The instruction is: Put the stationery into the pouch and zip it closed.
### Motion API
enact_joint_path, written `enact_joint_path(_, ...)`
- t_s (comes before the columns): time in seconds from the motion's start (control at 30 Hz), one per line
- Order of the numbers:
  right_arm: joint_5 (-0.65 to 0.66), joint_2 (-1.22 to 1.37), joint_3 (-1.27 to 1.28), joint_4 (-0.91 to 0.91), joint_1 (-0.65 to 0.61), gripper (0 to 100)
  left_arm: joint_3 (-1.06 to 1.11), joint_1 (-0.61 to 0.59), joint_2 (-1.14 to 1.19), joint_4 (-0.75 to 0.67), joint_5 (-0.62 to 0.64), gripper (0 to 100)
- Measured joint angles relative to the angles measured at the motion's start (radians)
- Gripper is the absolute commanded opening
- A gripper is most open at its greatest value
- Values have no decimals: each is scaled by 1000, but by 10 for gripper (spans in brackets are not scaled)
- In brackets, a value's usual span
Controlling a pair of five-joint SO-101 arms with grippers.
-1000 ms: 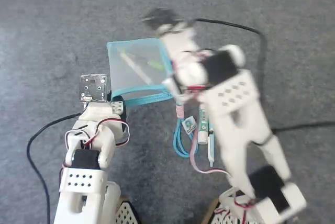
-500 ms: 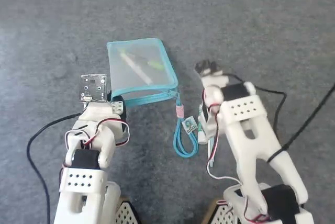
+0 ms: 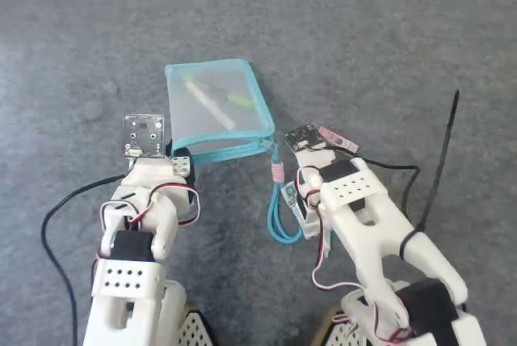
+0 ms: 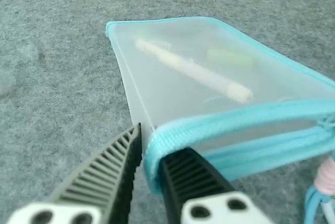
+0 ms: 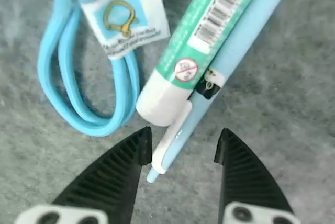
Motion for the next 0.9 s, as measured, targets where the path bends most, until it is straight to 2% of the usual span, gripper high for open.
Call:
enact_joint_path(0.27,-43,106,-3,-18,-2,201,0,0,0,0,0,13)
enact_joint_path(0.47,-46,141,-15,-44,9,54,0,0,0,0,0,13)
enact_joint_path(0.67,-18,141,-15,-57,12,17,0,0,0,0,0,13)
enact_joint_path(0.9,78,143,-15,-48,153,7,0,0,0,0,0,13)
